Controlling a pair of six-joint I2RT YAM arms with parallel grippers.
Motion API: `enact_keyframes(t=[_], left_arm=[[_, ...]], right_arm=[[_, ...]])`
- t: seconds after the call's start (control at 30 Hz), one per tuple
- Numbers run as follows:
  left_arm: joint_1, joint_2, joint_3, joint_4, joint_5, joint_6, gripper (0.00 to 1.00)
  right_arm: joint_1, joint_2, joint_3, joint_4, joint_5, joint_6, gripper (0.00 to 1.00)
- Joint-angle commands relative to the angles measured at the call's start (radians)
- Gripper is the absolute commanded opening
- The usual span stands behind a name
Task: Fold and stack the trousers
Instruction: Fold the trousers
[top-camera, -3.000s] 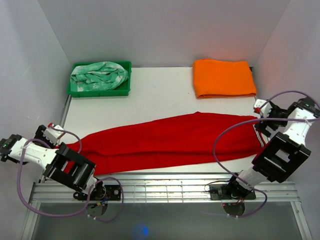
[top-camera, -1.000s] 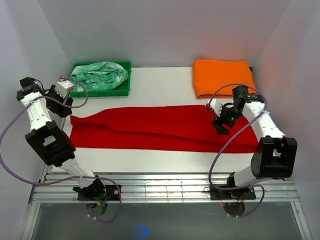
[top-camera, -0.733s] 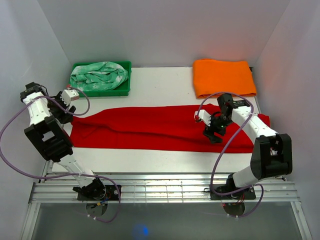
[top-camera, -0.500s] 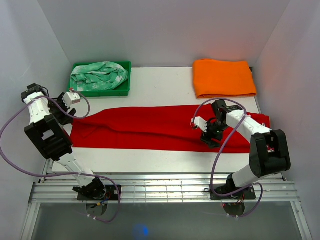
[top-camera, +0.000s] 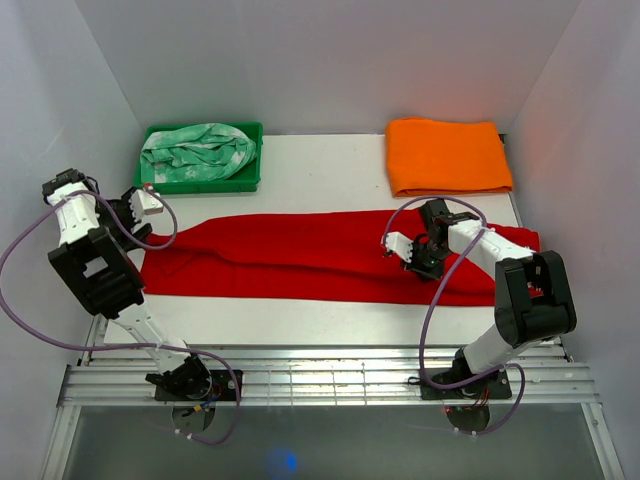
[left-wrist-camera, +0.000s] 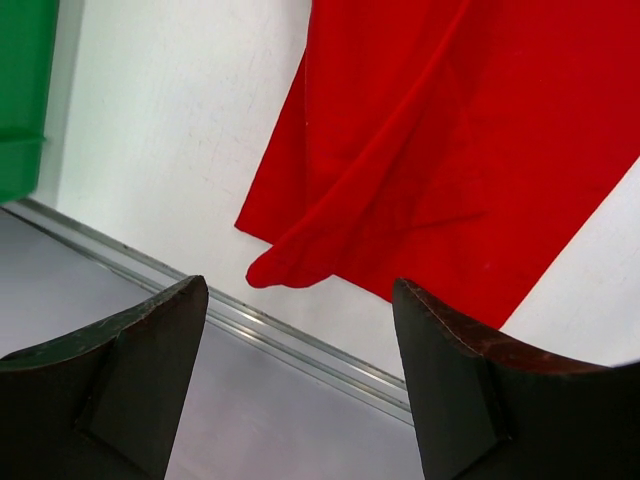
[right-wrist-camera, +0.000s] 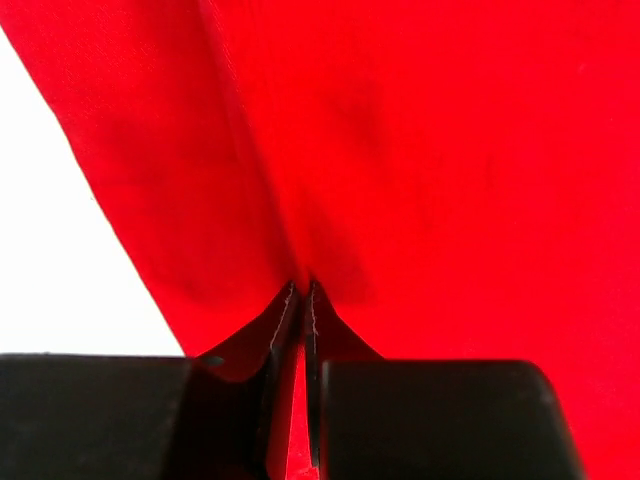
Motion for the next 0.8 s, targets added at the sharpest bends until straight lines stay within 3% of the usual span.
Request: enact_keyframes(t=[0.0,0.4,0.53,0.67,0.7,0.77], left_arm=[[-0.002,-0.014,0.001,-0.103,0.094,0.134,0.85],[-0.061,0.015,-0.039,-0.010,0.045,0.140,0.84],[-0.087,0.045,-0.042,0.016,-0.019,0.113,0.79],[-0.094,0.087,-0.027,-0.002,-0.078,0.109,0.67],[-0.094,0.090,-0.027,-0.004,-0.084,0.109,0.56],[-0.094,0.092,-0.025,-0.004,-0.096,0.105,0.44]], right_arm=[[0.006,-0.025,-0.008,0.012,0.012,0.010,0.08],[0.006,-0.074,0.043,-0.014,-0.028,0.024,0.08],[0.003,-0.087,0.040,-0.009,-0.022,0.017,0.08],[-0.010,-0.087,0.052,-0.006,-0.022,0.015,0.08],[-0.020,-0.088,0.058,-0.004,-0.021,0.017,0.08],[-0.031,-0.087,0.066,-0.003,-0.024,0.021,0.08]])
